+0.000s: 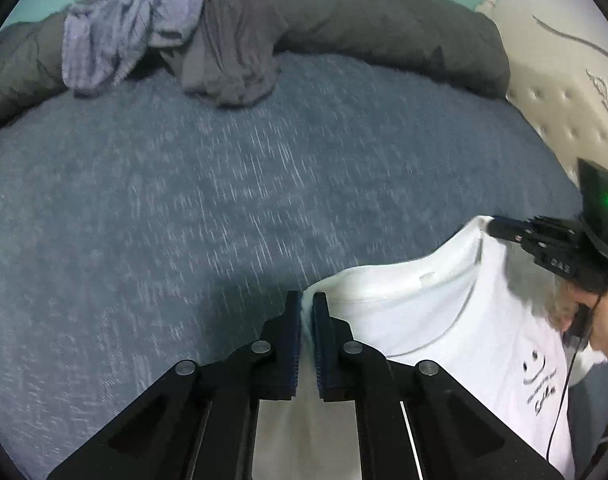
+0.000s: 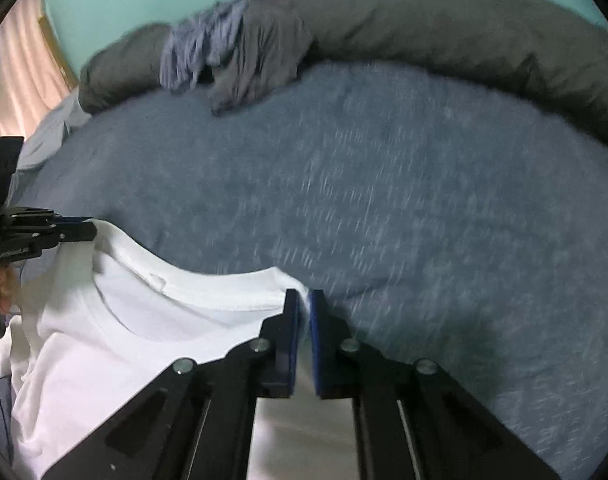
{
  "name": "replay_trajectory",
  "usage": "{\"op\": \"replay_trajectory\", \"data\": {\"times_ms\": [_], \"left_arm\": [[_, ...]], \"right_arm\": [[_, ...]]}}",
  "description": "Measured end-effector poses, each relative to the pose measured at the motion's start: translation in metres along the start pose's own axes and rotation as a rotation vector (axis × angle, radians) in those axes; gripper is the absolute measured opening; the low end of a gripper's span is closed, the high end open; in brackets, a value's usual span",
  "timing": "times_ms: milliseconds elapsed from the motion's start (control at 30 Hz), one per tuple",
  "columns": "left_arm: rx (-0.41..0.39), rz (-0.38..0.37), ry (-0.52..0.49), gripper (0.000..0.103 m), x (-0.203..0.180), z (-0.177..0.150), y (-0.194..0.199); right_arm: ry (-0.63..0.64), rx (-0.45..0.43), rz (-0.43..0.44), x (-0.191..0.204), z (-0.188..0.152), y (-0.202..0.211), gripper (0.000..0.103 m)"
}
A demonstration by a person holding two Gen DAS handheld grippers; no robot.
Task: Fold clothes
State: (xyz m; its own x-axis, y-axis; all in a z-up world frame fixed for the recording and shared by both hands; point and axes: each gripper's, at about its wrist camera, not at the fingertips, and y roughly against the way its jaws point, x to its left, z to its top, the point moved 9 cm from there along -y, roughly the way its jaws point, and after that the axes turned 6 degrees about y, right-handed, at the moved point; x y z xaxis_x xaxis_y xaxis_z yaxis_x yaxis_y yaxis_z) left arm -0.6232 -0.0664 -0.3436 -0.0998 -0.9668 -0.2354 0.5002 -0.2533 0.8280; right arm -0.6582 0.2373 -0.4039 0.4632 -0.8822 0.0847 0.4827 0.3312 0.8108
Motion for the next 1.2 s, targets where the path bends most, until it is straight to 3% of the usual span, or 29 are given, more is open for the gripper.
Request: {"op": "replay_trajectory", "data": {"times_ms": [133, 300, 600, 700, 833, 967, 1200], "left_arm": [[-0.040, 0.018, 0.022, 0.006, -0.003, 0.028, 0.006], [-0.020, 0.026, 0.047, 0.006, -0.006, 0.041, -0.010], [0.026, 0.089, 0.043, 0.006, 0.002, 0.028, -0.053], [0.034, 0.092, 0.046, 0.006, 0.005, 0.024, -0.059], [0.035, 0.033, 0.114, 0.009, 0.011, 0.021, -0.056], [0.007, 0.000, 0.144, 0.018, 0.016, 0.024, -0.039], [-0.012, -0.057, 0.202, 0.040, 0.020, 0.028, -0.025]], "right_arm": [[-0.012, -0.041, -0.035, -0.010, 0.011, 0.012, 0.004], [-0.028, -0.084, -0.076, -0.023, 0.022, 0.026, 0.004], [-0.044, 0.013, -0.084, -0.024, 0.013, -0.017, 0.004], [-0.086, 0.025, -0.042, -0.026, 0.012, -0.020, 0.005], [-0.157, 0.038, 0.030, -0.031, 0.012, -0.022, 0.010], [-0.240, -0.046, 0.079, -0.046, 0.020, 0.003, 0.040], [-0.251, -0.075, 0.092, -0.048, 0.027, 0.018, 0.041]]}}
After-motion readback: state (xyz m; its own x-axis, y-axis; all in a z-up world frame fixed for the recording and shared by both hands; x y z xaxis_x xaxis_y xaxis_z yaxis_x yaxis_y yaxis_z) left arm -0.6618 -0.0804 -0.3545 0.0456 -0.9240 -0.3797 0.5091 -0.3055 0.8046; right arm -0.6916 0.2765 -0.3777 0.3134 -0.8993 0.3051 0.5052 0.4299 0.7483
